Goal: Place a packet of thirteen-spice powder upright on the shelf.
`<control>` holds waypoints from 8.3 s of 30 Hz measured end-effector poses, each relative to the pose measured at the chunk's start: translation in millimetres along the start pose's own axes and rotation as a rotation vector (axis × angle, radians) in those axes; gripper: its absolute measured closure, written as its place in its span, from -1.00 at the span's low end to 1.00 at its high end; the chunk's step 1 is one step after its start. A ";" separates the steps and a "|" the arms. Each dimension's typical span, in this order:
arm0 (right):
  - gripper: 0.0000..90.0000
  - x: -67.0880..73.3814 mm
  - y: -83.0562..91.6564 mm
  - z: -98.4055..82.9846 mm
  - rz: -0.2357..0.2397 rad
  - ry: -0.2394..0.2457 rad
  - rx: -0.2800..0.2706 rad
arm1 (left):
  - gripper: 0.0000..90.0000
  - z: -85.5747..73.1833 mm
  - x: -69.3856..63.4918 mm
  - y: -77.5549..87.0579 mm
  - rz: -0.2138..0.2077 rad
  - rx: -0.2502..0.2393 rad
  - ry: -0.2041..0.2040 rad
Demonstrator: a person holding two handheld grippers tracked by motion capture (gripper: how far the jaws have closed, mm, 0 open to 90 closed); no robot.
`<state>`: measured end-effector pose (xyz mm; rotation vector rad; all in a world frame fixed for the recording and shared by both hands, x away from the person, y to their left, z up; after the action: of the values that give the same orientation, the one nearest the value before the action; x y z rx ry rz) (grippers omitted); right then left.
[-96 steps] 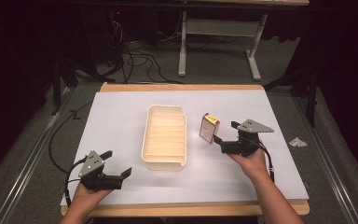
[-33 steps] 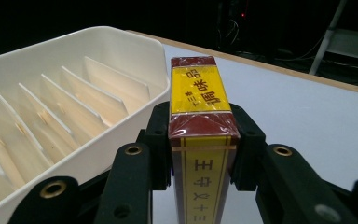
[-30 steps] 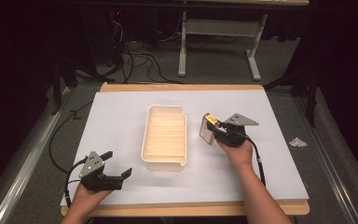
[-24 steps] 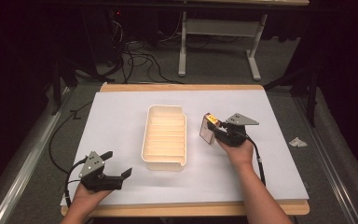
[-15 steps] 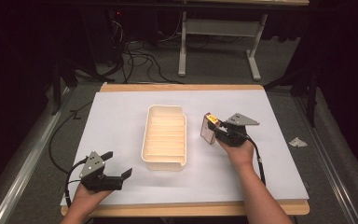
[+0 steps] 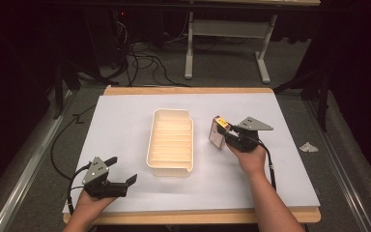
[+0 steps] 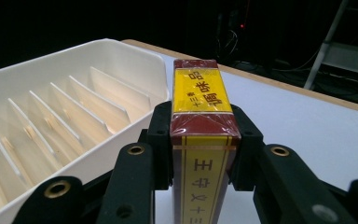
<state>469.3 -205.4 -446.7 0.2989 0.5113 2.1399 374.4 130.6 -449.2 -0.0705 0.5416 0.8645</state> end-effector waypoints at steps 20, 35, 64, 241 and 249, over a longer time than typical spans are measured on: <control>0.53 9.9 17.0 12.1 0.051 0.017 -0.033 | -0.90 2.2 0.7 0.2 -0.003 -0.013 0.009; 0.53 23.8 25.8 22.8 0.127 0.038 -0.068 | -0.90 2.4 0.6 0.5 -0.006 -0.017 0.004; 0.53 83.5 27.5 47.9 0.351 0.149 -0.112 | -0.90 6.4 0.9 3.5 -0.002 -0.035 -0.010; -0.85 102.2 17.0 26.6 0.276 0.120 -0.091 | -0.89 6.2 2.0 5.5 0.010 -0.039 -0.024; -0.86 48.1 49.7 3.7 0.131 0.054 -0.095 | -0.89 4.6 2.3 4.3 0.013 -0.033 -0.029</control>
<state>407.4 -191.1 -419.1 0.2273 0.4290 2.2974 374.3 136.3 -445.7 -0.0849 0.5015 0.8860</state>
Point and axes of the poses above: each handheld gripper's, and its own axes: y roughly backward along the jaws, z roughly out of its top, x roughly to its left, the point moved 7 cm from there along -y, roughly forward along the jaws, and after that the axes turned 7 degrees about x, right-handed, at the moved point
